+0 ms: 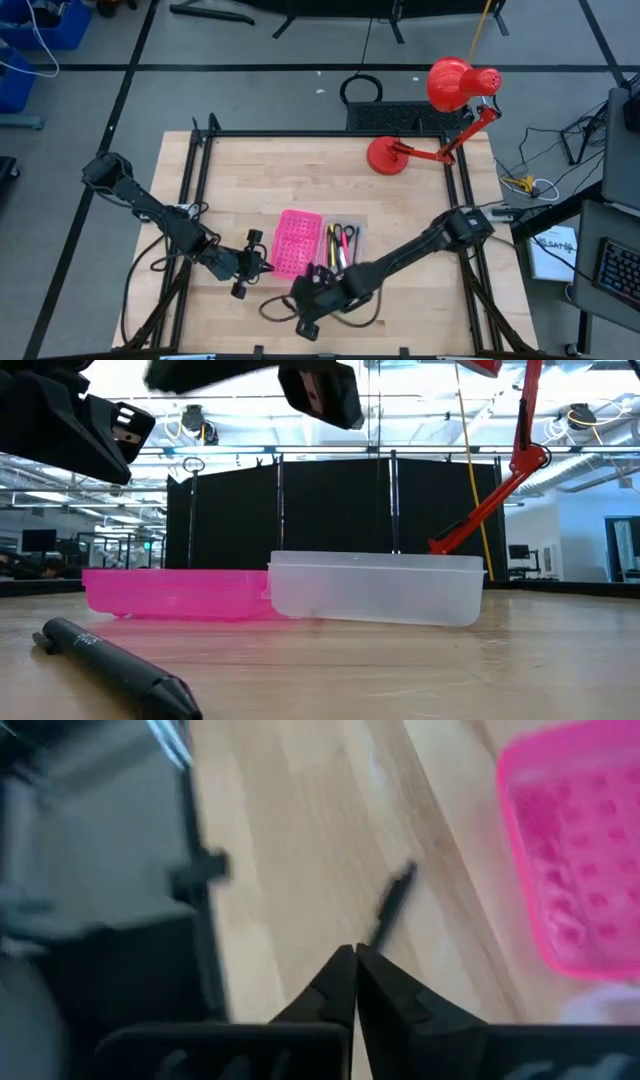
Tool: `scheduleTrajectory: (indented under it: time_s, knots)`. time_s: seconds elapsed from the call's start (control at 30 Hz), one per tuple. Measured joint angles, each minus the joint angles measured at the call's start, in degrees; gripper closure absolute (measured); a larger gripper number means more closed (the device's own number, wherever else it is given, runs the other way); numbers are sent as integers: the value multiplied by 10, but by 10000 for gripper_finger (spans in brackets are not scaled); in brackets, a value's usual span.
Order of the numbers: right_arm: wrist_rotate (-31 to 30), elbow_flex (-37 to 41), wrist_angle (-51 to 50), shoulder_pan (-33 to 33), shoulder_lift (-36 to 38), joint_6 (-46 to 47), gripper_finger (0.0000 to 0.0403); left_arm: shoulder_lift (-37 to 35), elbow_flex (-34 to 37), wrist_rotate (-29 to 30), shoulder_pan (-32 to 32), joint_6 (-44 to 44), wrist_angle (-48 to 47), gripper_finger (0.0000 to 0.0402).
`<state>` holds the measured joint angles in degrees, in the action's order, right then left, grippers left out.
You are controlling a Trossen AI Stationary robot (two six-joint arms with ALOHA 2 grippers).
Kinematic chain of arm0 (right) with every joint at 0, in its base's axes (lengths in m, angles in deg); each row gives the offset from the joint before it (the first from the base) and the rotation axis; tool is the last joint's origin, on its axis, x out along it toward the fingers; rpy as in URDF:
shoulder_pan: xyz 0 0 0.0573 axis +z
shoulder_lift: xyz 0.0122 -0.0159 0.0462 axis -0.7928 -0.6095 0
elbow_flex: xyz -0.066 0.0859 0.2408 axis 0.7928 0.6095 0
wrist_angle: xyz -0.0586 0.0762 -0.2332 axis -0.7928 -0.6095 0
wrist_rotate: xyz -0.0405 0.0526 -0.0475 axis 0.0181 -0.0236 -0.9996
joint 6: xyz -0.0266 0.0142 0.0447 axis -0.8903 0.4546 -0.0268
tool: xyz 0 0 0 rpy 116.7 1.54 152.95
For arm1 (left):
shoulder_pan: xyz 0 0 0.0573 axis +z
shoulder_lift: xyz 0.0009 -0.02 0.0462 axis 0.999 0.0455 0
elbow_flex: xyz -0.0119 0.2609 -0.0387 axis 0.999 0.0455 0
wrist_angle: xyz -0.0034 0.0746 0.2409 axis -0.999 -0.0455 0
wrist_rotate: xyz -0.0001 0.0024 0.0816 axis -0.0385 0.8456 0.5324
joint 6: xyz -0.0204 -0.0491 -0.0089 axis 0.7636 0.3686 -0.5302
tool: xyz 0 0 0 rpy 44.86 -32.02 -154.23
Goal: Pick & place school supplies into a supply box
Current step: Put the black pen into the pink box
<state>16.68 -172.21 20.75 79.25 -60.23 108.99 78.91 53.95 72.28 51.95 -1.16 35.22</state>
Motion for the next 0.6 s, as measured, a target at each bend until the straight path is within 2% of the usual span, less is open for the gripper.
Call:
scheduleTrajectory:
  time_s: [0.13,0.23,0.4,0.6]
  knots:
    - [11,-111,-120,-1,-61,-7,402,0,0,-1,-1,0,-5,376]
    - [57,-160,-126,-2,-93,15,402,0,0,0,-1,5,-12,376]
    - [147,-171,-86,-1,-122,17,402,0,0,-1,-1,4,-17,376]
    - [140,-168,-134,-4,-136,-31,386,0,0,-1,-1,14,-17,376]
